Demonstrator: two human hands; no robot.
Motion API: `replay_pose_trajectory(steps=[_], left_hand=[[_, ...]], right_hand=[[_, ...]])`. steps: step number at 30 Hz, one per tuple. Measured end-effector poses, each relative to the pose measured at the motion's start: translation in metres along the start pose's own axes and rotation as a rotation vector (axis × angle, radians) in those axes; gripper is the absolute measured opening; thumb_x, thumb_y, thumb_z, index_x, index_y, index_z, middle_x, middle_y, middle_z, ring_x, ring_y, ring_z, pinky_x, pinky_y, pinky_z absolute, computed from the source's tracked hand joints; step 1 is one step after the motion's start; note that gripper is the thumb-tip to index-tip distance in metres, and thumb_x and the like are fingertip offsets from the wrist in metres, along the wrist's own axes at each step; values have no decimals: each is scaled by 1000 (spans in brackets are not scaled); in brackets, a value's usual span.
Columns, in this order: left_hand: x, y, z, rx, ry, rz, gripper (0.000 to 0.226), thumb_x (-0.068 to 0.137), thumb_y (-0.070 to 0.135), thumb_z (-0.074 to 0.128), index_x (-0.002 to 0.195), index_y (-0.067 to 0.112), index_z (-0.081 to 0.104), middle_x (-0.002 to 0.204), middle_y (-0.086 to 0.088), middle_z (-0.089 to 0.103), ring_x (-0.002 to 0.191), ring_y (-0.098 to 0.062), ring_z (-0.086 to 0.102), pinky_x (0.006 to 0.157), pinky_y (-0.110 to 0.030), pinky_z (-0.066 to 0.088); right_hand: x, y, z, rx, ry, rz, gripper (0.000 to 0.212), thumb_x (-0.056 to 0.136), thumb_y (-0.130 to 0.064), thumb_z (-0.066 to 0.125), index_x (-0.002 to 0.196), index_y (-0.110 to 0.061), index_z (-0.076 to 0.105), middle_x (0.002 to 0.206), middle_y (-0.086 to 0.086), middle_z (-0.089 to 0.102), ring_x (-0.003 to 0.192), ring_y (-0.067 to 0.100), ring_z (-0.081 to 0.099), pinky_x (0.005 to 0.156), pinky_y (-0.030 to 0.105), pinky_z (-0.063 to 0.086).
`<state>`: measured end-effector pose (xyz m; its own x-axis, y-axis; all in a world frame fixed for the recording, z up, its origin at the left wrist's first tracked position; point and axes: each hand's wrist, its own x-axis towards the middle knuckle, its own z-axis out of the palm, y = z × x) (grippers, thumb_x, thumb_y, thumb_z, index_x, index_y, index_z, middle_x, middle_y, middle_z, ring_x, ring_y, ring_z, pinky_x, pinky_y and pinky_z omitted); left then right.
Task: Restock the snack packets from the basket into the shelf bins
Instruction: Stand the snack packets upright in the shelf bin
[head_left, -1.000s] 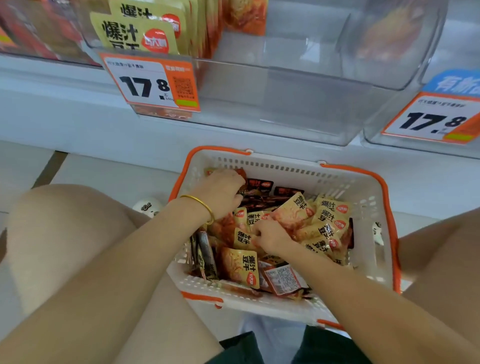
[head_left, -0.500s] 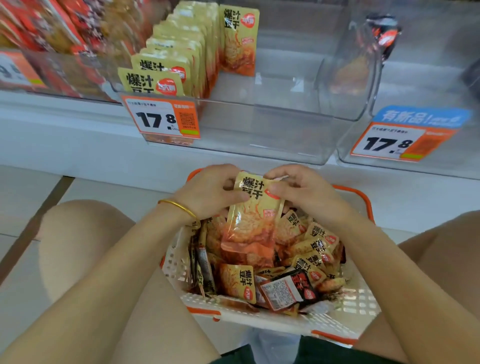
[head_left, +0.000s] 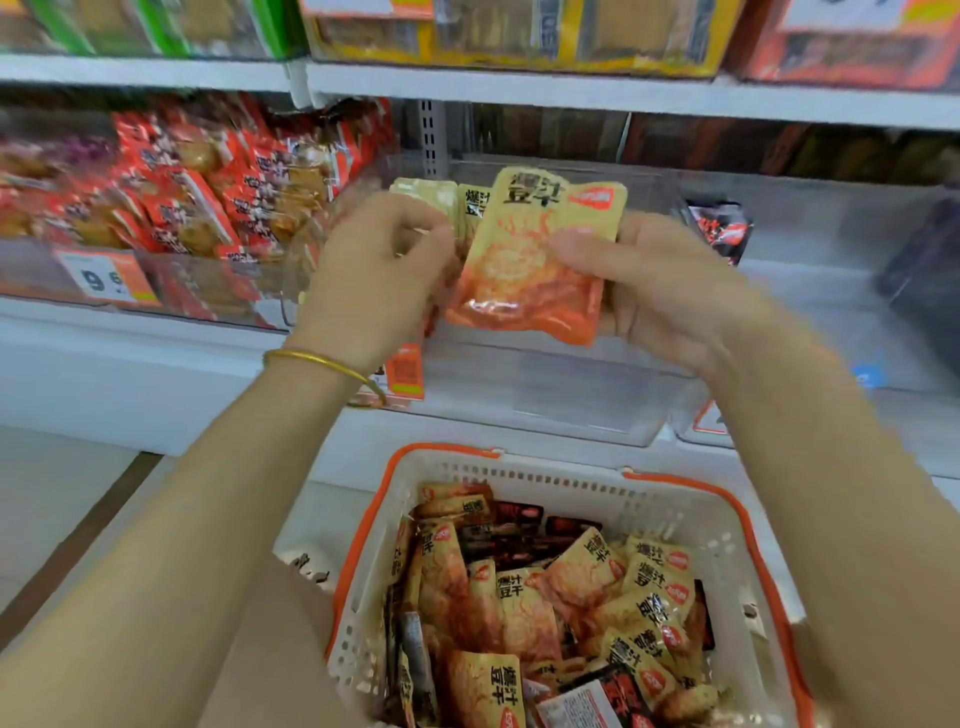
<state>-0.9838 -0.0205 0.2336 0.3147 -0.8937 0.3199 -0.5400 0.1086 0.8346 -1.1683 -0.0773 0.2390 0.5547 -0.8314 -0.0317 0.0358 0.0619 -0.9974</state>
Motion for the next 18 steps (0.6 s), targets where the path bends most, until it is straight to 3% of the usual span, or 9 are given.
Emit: replay_pose_trajectory(steps=[2,5,7,8,10,13,15,18], left_hand=[[21,-9,0,300,29,148,18,92,17,53,106,10,60,108,-13,62,96,-25,58,83,-35,46],[44,-22,4,729,-110,255,53,85,43,36,115,5,59,122,-16,55,118,-34,47,100,-46,37],[55,-28,9,884,-217,256,70,80,51,23,121,5,56,132,-17,48,127,-34,39,104,-50,34],[58,-30,11,942,-263,223,65,86,50,27,128,7,52,141,-16,41,134,-31,32,108,-49,30],[64,-39,16,1013,-315,201,54,96,44,35,140,12,38,153,-10,23,143,-25,15,114,-48,20],[67,-48,19,1040,-345,176,61,97,46,32,149,16,20,159,-5,8,146,-22,4,117,-46,12],[68,-52,20,1031,-354,166,63,97,48,29,150,16,15,159,-4,5,146,-20,1,117,-45,10],[66,-54,19,1020,-364,163,63,98,49,27,150,17,11,160,-3,2,146,-18,-2,117,-44,7]], right_hand=[[36,-7,-6,-63,121,0,9,86,-13,63,95,-14,65,77,-2,72,63,10,67,53,27,57],[91,5,-13,-183,228,83,23,87,-5,63,109,-9,62,83,1,68,63,12,65,54,27,57],[128,23,-14,-308,269,184,32,84,-1,67,115,-6,61,92,6,65,72,18,63,72,37,58],[144,32,-14,-389,284,217,35,81,0,69,115,-6,61,97,8,65,79,22,63,79,42,56],[172,48,-16,-539,298,231,39,79,-3,72,116,-6,61,111,11,66,96,28,64,88,44,53],[196,67,-21,-853,329,155,38,81,-17,70,118,-9,62,118,12,64,109,30,59,91,35,49],[204,77,-25,-961,387,135,39,80,-27,70,115,-13,63,116,12,65,107,30,60,87,35,49],[213,85,-28,-907,423,199,36,76,-35,72,106,-17,64,104,11,69,93,30,66,81,41,56]])
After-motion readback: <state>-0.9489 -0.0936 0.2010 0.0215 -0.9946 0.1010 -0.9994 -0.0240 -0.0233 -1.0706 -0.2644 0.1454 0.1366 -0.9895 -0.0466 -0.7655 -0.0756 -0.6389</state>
